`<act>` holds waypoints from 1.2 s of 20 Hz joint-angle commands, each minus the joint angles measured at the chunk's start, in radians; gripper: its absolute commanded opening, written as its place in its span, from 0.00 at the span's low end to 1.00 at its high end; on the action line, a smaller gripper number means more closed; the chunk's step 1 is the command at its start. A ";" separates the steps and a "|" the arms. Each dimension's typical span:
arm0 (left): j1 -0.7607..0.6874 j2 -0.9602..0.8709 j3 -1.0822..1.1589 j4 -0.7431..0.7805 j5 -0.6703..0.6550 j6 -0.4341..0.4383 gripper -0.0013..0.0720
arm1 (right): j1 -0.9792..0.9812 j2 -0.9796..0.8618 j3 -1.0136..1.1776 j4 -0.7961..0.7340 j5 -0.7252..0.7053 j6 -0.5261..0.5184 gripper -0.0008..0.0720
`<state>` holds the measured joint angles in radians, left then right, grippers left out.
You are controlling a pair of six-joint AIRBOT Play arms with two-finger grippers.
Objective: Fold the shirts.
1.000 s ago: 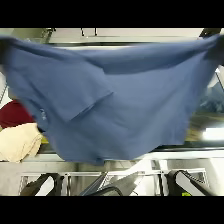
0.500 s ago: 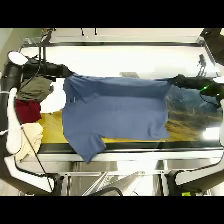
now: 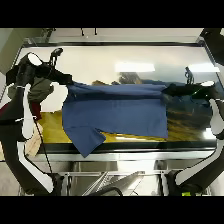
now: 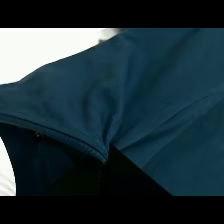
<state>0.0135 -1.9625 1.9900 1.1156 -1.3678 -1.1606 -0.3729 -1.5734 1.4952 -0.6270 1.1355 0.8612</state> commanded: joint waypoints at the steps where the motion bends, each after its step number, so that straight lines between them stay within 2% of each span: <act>1: -0.018 -0.048 0.007 0.020 -0.029 -0.010 0.04 | 0.004 -0.016 -0.015 -0.085 0.020 0.019 0.04; 5: -0.027 -0.061 0.007 0.020 -0.019 -0.011 0.04 | 0.021 -0.016 -0.015 -0.122 -0.006 0.029 0.04; 6: -0.027 -0.059 0.007 0.020 -0.034 -0.012 0.04 | 0.024 -0.015 -0.015 -0.119 -0.005 0.031 0.11; 7: -0.027 -0.055 0.008 0.019 -0.058 -0.026 0.11 | 0.026 -0.010 -0.014 -0.121 -0.001 0.051 0.43; 8: -0.025 -0.046 0.008 0.020 -0.081 -0.044 0.66 | 0.025 0.002 -0.011 -0.122 0.012 0.058 0.49; 9: -0.018 -0.033 0.010 0.021 -0.097 -0.077 0.98 | 0.018 0.024 -0.011 -0.133 0.022 0.075 0.49; 11: 0.017 0.007 0.009 0.021 -0.134 -0.129 0.98 | -0.007 0.095 -0.011 -0.240 0.047 0.167 0.55; 13: 0.068 0.050 0.003 0.021 -0.212 -0.153 0.98 | -0.047 0.167 -0.016 -0.356 0.141 0.243 0.55; 14: 0.095 0.084 -0.037 0.018 -0.250 -0.164 0.90 | -0.074 0.206 -0.039 -0.377 0.193 0.251 0.55; 15: 0.119 0.127 -0.109 0.018 -0.273 -0.165 0.90 | -0.103 0.246 -0.084 -0.376 0.223 0.251 0.54; 17: 0.159 0.253 -0.357 0.017 -0.251 -0.164 0.90 | -0.166 0.341 -0.233 -0.377 0.230 0.251 0.54; 20: 0.206 0.474 -0.816 0.014 -0.119 -0.145 0.90 | -0.251 0.466 -0.508 -0.376 0.207 0.254 0.55; 24: 0.229 0.660 -1.199 0.016 -0.072 -0.145 0.90 | -0.261 0.512 -0.737 -0.322 0.141 0.186 0.55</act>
<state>0.2214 -1.4342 1.0599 1.1320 -1.4879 -1.3090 -0.6117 -1.1065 0.9173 -0.9848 1.3087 1.0946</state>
